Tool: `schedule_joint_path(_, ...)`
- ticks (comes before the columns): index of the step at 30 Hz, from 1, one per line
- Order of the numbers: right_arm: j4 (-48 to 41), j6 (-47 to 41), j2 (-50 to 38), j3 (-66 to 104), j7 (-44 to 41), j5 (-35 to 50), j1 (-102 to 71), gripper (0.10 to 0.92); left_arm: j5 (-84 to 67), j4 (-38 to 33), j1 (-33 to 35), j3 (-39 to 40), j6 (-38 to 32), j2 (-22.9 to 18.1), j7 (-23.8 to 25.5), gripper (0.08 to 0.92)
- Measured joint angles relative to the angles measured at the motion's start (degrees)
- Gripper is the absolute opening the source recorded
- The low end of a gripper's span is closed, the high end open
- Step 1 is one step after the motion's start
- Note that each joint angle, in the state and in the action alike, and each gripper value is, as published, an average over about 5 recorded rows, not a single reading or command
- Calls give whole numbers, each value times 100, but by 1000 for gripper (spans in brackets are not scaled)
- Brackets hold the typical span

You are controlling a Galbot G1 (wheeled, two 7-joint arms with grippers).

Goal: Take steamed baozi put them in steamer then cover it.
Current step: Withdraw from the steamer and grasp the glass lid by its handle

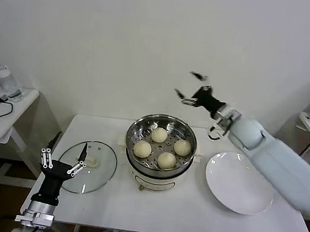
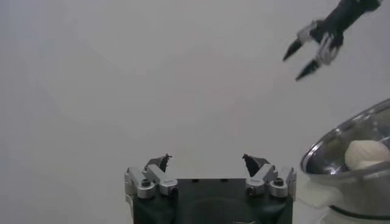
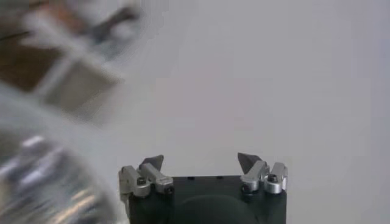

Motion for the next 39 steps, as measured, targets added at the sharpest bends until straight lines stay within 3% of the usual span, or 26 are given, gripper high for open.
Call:
schedule_joint_path(15,366,567,1207,3713,805,-239,-3708,823,1579,714,30,-261,-176,102,-124,823)
schedule_joint_path(27,647,602,1847,4550,779,-276,-5065,823,3287,1681,-96,-220,-223,63,-287,823)
schedule_joint_path(39,740,582,2283,4749,708,-525,-5557,823,4513,2748,-658,-80,-343,-92,-810,823)
